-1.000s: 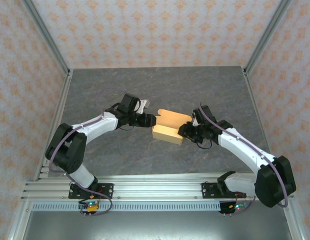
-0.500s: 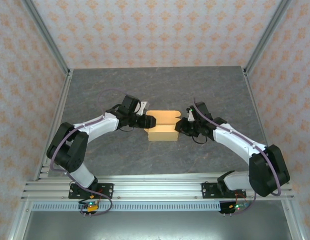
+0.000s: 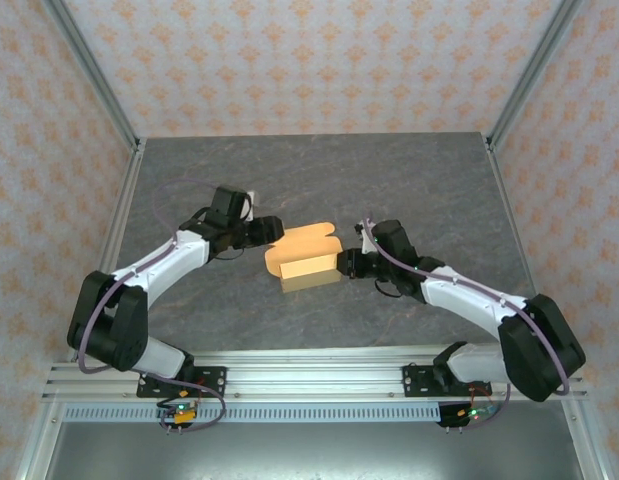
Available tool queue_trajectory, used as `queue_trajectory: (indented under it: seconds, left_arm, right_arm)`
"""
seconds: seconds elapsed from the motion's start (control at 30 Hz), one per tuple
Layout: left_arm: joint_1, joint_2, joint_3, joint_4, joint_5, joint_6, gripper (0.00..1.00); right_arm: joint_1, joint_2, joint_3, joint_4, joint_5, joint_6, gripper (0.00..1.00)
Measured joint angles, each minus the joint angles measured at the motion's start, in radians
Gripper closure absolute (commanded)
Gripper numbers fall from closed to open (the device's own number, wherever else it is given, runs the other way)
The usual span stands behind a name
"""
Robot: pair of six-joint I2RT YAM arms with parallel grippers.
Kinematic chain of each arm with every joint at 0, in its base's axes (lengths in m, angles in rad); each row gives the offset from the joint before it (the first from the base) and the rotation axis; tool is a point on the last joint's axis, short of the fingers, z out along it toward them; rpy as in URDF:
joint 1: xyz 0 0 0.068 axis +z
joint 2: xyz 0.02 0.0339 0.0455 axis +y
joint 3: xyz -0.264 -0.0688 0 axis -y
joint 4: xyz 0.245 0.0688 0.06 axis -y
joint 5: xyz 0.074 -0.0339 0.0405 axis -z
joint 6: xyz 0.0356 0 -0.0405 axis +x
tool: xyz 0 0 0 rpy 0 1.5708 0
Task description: Fold the paper box
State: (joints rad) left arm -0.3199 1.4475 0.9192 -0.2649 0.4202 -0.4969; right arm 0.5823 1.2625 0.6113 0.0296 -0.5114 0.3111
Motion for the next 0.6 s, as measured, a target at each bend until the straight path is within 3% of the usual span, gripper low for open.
queue_trajectory:
  seconds: [0.17, 0.6]
  left_arm:
    - [0.0, 0.011, -0.001, -0.118, -0.093, -0.037, 0.37]
    - [0.0, 0.104, -0.089, -0.032, -0.088, -0.058, 0.56]
  right_arm:
    - [0.001, -0.008, -0.027, 0.045, -0.001, -0.024, 0.75]
    - [0.001, -0.037, -0.06, 0.07, -0.002, -0.044, 0.75]
